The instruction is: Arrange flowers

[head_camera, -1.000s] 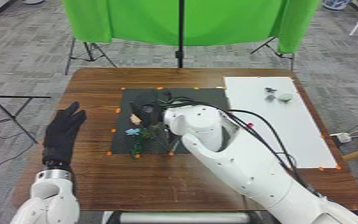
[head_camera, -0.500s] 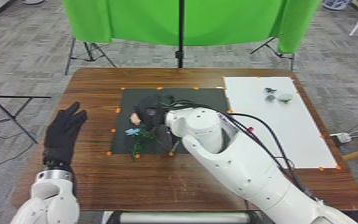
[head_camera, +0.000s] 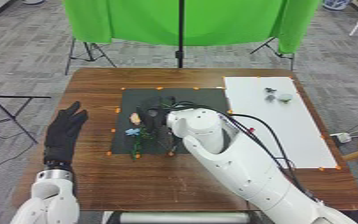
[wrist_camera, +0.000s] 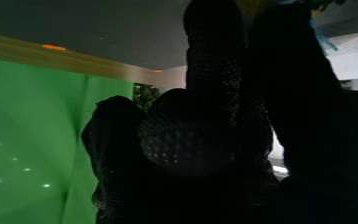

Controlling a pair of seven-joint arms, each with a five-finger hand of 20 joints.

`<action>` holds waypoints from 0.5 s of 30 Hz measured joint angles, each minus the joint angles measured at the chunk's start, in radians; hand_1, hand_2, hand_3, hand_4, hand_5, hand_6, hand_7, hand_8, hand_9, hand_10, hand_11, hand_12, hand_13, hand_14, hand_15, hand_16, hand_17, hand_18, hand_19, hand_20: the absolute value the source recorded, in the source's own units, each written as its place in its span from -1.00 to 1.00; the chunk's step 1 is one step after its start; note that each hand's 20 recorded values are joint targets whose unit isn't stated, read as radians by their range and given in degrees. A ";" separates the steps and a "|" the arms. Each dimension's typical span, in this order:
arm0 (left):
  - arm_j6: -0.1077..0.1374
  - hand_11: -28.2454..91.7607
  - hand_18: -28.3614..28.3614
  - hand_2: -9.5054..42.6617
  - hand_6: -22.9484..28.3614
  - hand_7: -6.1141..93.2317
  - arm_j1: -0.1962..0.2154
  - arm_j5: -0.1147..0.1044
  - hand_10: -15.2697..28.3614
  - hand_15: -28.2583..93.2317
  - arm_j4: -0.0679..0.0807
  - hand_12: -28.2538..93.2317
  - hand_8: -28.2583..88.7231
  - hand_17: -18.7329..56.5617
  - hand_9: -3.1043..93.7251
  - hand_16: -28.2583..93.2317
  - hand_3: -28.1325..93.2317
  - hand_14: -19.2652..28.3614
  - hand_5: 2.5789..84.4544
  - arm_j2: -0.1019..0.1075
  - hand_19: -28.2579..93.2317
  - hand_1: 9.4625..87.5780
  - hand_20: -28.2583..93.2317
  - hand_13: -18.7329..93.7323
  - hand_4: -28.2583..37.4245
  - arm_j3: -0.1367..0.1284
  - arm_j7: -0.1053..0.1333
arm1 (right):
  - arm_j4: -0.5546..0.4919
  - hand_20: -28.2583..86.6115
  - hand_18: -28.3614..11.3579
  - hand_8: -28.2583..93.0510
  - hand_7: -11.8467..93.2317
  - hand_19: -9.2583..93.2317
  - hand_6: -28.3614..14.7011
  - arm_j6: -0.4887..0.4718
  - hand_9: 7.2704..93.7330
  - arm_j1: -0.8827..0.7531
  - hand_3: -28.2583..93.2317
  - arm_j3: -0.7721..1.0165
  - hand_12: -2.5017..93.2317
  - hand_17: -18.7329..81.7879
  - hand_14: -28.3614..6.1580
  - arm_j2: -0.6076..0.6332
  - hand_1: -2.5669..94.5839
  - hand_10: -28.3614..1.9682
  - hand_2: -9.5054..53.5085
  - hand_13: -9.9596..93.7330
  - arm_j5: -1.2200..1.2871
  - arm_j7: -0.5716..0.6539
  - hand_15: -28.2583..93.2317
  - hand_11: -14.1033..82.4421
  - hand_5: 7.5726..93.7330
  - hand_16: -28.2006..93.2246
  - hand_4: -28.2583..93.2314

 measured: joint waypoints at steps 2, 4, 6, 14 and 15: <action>-0.001 -0.29 0.36 -0.70 0.05 -0.69 0.000 0.000 0.32 -0.41 0.000 -0.34 -0.60 -0.40 -0.05 -0.51 0.55 0.45 -0.01 0.000 -0.51 -0.71 -0.28 -0.12 -0.88 0.000 0.000 | -0.001 0.47 -0.12 -0.47 -0.40 1.00 0.49 -0.003 0.91 0.000 0.23 0.000 -0.43 0.65 0.65 0.001 0.19 0.34 -1.00 1.00 0.001 0.000 0.42 -0.20 0.54 0.02 -0.77; -0.001 -0.29 0.36 -0.70 0.05 -0.69 0.000 0.000 0.32 -0.41 0.000 -0.34 -0.60 -0.40 -0.05 -0.51 0.55 0.45 -0.01 0.000 -0.51 -0.71 -0.28 -0.12 -0.88 0.000 -0.001 | -0.002 0.47 -0.13 -0.47 -0.41 1.00 0.48 -0.007 0.90 0.000 0.22 0.000 -0.43 0.65 0.64 0.002 0.18 0.34 -1.00 1.00 0.003 0.000 0.42 -0.19 0.53 0.03 -0.76; -0.001 -0.29 0.36 -0.70 0.05 -0.69 0.000 0.000 0.32 -0.41 0.000 -0.34 -0.60 -0.40 -0.05 -0.51 0.55 0.45 -0.01 0.000 -0.51 -0.71 -0.28 -0.12 -0.88 -0.001 -0.001 | -0.005 0.47 -0.12 -0.48 -0.42 1.00 0.47 -0.011 0.89 0.001 0.26 0.000 -0.45 0.65 0.64 0.005 0.14 0.32 -1.00 1.00 0.009 0.002 0.41 -0.18 0.52 0.03 -0.77; -0.002 -0.29 0.36 -0.70 0.05 -0.69 0.000 0.001 0.32 -0.41 0.000 -0.34 -0.60 -0.40 -0.05 -0.51 0.55 0.45 -0.01 0.000 -0.51 -0.71 -0.28 -0.12 -0.88 -0.001 -0.003 | -0.040 0.46 -0.14 -0.50 -0.42 1.00 0.48 -0.027 0.89 0.014 0.35 -0.002 -0.47 0.64 0.64 0.030 0.07 0.32 -1.00 1.00 0.072 0.018 0.40 -0.18 0.48 0.04 -0.81; -0.002 -0.29 0.36 -0.70 0.05 -0.69 0.000 0.001 0.32 -0.41 0.000 -0.34 -0.60 -0.40 -0.05 -0.51 0.55 0.45 -0.01 0.000 -0.51 -0.71 -0.28 -0.12 -0.88 -0.001 -0.003 | -0.047 0.46 -0.13 -0.50 -0.43 1.00 0.48 -0.030 0.89 0.017 0.36 -0.002 -0.47 0.64 0.64 0.034 0.05 0.32 -1.00 1.00 0.086 0.023 0.40 -0.18 0.47 0.04 -0.81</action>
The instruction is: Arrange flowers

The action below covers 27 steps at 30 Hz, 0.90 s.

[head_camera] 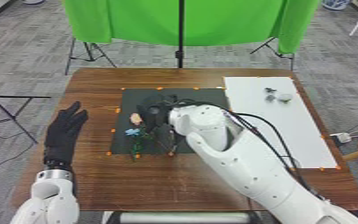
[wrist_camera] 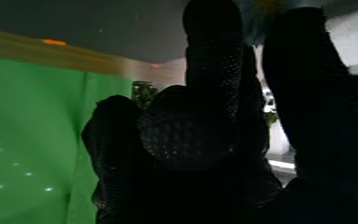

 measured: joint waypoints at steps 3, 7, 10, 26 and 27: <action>0.000 -0.29 0.36 -0.70 0.05 -0.69 0.001 0.000 0.32 -0.41 0.000 -0.34 -0.60 -0.40 -0.05 -0.51 0.55 0.45 -0.01 0.000 -0.51 -0.70 -0.28 -0.12 -0.88 -0.001 0.000 | -0.034 0.46 -0.13 -0.51 -0.43 1.00 0.49 -0.012 0.89 0.008 0.37 0.000 -0.47 0.64 0.63 0.020 0.04 0.31 -1.00 1.00 0.064 0.030 0.40 -0.18 0.47 0.04 -0.82; -0.001 -0.29 0.36 -0.70 0.06 -0.69 0.004 0.000 0.32 -0.41 -0.001 -0.34 -0.60 -0.40 -0.05 -0.51 0.55 0.45 -0.01 0.001 -0.51 -0.71 -0.28 -0.12 -0.88 -0.004 -0.001 | -0.089 0.46 -0.14 -0.51 -0.43 1.00 0.49 -0.023 0.89 0.023 0.37 0.000 -0.47 0.64 0.62 0.056 0.04 0.31 -1.00 0.99 0.144 0.067 0.40 -0.18 0.47 0.04 -0.83; -0.001 -0.29 0.36 -0.70 0.05 -0.69 0.007 0.000 0.32 -0.40 -0.002 -0.34 -0.60 -0.40 -0.05 -0.51 0.55 0.45 -0.01 0.001 -0.51 -0.71 -0.28 -0.12 -0.88 -0.005 -0.001 | -0.098 0.46 -0.13 -0.50 -0.42 1.00 0.49 -0.022 0.89 0.034 0.36 0.001 -0.46 0.64 0.62 0.070 0.06 0.31 -1.00 0.99 0.137 0.066 0.40 -0.18 0.48 0.04 -0.83; -0.008 -0.29 0.36 -0.70 0.05 -0.69 -0.021 0.005 0.32 -0.41 0.014 -0.34 -0.60 -0.40 -0.05 -0.51 0.55 0.45 -0.01 0.000 -0.51 -0.70 -0.28 -0.12 -0.88 -0.004 -0.015 | -0.062 0.45 -0.14 -0.49 -0.43 1.00 0.45 0.046 0.86 0.035 0.36 0.046 -0.48 0.62 0.60 0.076 0.02 0.27 -1.00 0.98 0.214 0.131 0.40 -0.21 0.49 0.04 -0.81; -0.008 -0.29 0.36 -0.70 0.05 -0.69 -0.020 0.004 0.32 -0.41 0.013 -0.34 -0.60 -0.40 -0.05 -0.51 0.55 0.45 -0.01 0.000 -0.51 -0.70 -0.28 -0.12 -0.88 -0.004 -0.014 | -0.087 0.45 -0.14 -0.50 -0.44 1.00 0.45 0.044 0.86 0.034 0.39 0.041 -0.48 0.62 0.60 0.088 0.00 0.26 -1.00 0.98 0.250 0.158 0.40 -0.22 0.48 0.04 -0.82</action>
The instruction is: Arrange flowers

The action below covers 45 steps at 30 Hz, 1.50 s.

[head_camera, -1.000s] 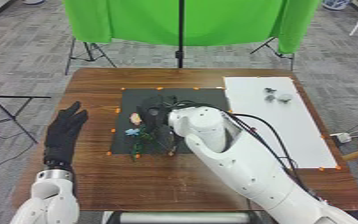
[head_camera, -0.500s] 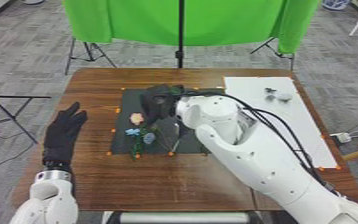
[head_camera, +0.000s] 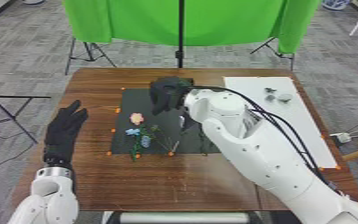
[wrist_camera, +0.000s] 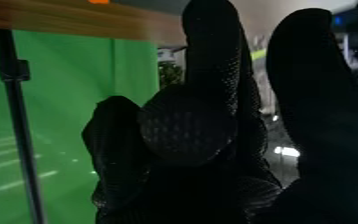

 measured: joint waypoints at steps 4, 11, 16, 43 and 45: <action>0.000 -0.29 0.36 -0.70 0.05 -0.69 0.009 0.000 0.32 -0.40 -0.006 -0.34 -0.60 -0.40 -0.05 -0.51 0.55 0.45 -0.01 0.000 -0.51 -0.70 -0.28 -0.12 -0.88 0.000 0.003 | -0.123 0.45 -0.15 -0.59 -0.45 1.00 0.47 -0.034 0.86 -0.006 0.43 -0.034 -0.49 0.62 0.59 0.058 -0.06 0.25 -1.00 0.98 0.037 0.027 0.40 -0.25 0.46 0.03 -0.85; -0.001 -0.29 0.36 -0.70 0.06 -0.69 0.026 0.000 0.32 -0.41 -0.023 -0.34 -0.60 -0.40 -0.05 -0.51 0.55 0.45 -0.01 0.001 -0.51 -0.70 -0.28 -0.12 -0.87 0.000 0.013 | -0.184 0.45 -0.16 -0.70 -0.46 1.00 0.46 -0.021 0.89 -0.025 0.42 -0.112 -0.51 0.65 0.59 0.073 -0.10 0.23 -1.00 1.00 0.010 0.017 0.39 -0.26 0.47 0.02 -0.85; -0.002 -0.29 0.36 -0.70 0.05 -0.69 0.041 0.000 0.32 -0.40 -0.031 -0.34 -0.60 -0.40 -0.05 -0.51 0.55 0.45 -0.01 0.000 -0.51 -0.70 -0.28 -0.12 -0.87 0.001 0.016 | -0.172 0.43 -0.14 -0.70 -0.46 1.00 0.43 0.007 0.89 -0.058 0.41 -0.132 -0.52 0.66 0.60 0.055 -0.10 0.22 -1.00 1.00 -0.010 0.041 0.39 -0.28 0.46 0.01 -0.85; -0.004 -0.29 0.36 -0.72 0.05 -0.69 0.012 0.000 0.32 -0.40 -0.010 -0.34 -0.60 -0.40 -0.05 -0.51 0.55 0.45 -0.01 -0.006 -0.51 -0.69 -0.28 -0.12 -0.86 0.002 0.004 | -0.013 0.42 -0.11 -0.30 -0.32 1.00 0.30 0.037 0.90 -0.179 0.18 -0.090 -0.51 0.68 0.62 -0.065 0.12 0.23 -1.00 1.00 -0.200 0.032 0.42 -0.21 0.57 -0.05 -0.82; -0.004 -0.29 0.36 -0.72 0.05 -0.69 0.012 0.000 0.32 -0.40 -0.010 -0.34 -0.60 -0.40 -0.05 -0.51 0.55 0.45 -0.01 -0.006 -0.51 -0.69 -0.28 -0.12 -0.86 0.002 0.004 | -0.012 0.42 -0.10 -0.21 -0.29 1.00 0.31 0.058 0.91 -0.185 -0.40 -0.095 -0.49 0.69 0.62 -0.064 0.43 0.25 -1.00 1.00 -0.201 0.033 0.43 -0.17 0.58 -0.05 -0.43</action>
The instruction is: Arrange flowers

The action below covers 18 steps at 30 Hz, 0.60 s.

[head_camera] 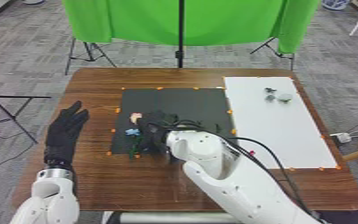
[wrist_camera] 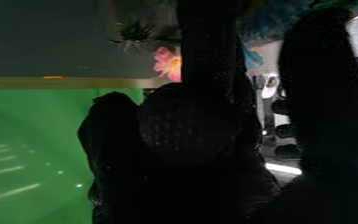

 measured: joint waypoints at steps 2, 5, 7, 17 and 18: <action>0.000 -0.29 0.36 -0.72 0.05 -0.69 0.000 0.000 0.32 -0.40 0.000 -0.34 -0.60 -0.40 -0.05 -0.51 0.55 0.45 -0.01 0.000 -0.51 -0.69 -0.28 -0.12 -0.86 0.000 0.000 | 0.001 0.43 -0.09 -0.18 -0.25 1.00 0.33 0.022 0.92 -0.005 -0.90 -0.004 -0.48 0.70 0.64 0.001 0.71 0.25 -1.00 1.00 0.000 0.000 0.44 -0.14 0.59 -0.05 -0.08; -0.001 -0.29 0.36 -0.72 0.05 -0.69 0.001 0.000 0.32 -0.40 0.000 -0.34 -0.60 -0.40 -0.05 -0.51 0.54 0.45 -0.01 -0.001 -0.51 -0.68 -0.28 -0.12 -0.86 -0.001 0.000 | 0.003 0.43 -0.08 -0.17 -0.21 1.00 0.36 0.054 0.96 -0.011 -0.88 -0.010 -0.42 0.70 0.66 0.005 0.77 0.28 -1.00 1.00 0.000 -0.001 0.47 -0.13 0.61 -0.07 -0.09; -0.001 -0.29 0.36 -0.72 0.06 -0.69 0.001 0.000 0.32 -0.40 0.000 -0.34 -0.60 -0.40 -0.05 -0.51 0.55 0.45 -0.01 -0.001 -0.51 -0.68 -0.28 -0.12 -0.85 -0.001 0.000 | 0.003 0.43 -0.07 -0.18 -0.20 1.00 0.37 0.074 0.98 -0.015 -0.87 -0.014 -0.38 0.72 0.65 0.009 0.80 0.30 -1.00 1.00 0.001 -0.003 0.47 -0.13 0.63 -0.08 -0.07; -0.001 -0.29 0.36 -0.73 0.05 -0.69 0.002 0.000 0.33 -0.40 0.000 -0.34 -0.60 -0.40 -0.05 -0.51 0.55 0.45 -0.01 -0.001 -0.51 -0.69 -0.28 -0.12 -0.85 -0.002 0.000 | -0.002 0.45 -0.08 -0.18 -0.21 1.00 0.38 0.149 1.00 -0.003 -0.84 -0.034 -0.39 0.74 0.66 0.032 0.82 0.32 -1.00 1.00 0.078 -0.001 0.50 -0.11 0.68 -0.09 -0.09; -0.001 -0.29 0.36 -0.73 0.05 -0.69 0.002 0.000 0.33 -0.40 0.000 -0.34 -0.60 -0.40 -0.05 -0.51 0.55 0.45 -0.01 -0.001 -0.51 -0.69 -0.28 -0.12 -0.85 -0.002 -0.001 | -0.005 0.45 -0.08 -0.18 -0.21 1.00 0.38 0.151 1.00 0.003 -0.84 -0.035 -0.39 0.74 0.66 0.034 0.82 0.31 -1.00 1.00 0.089 0.000 0.50 -0.11 0.68 -0.09 -0.08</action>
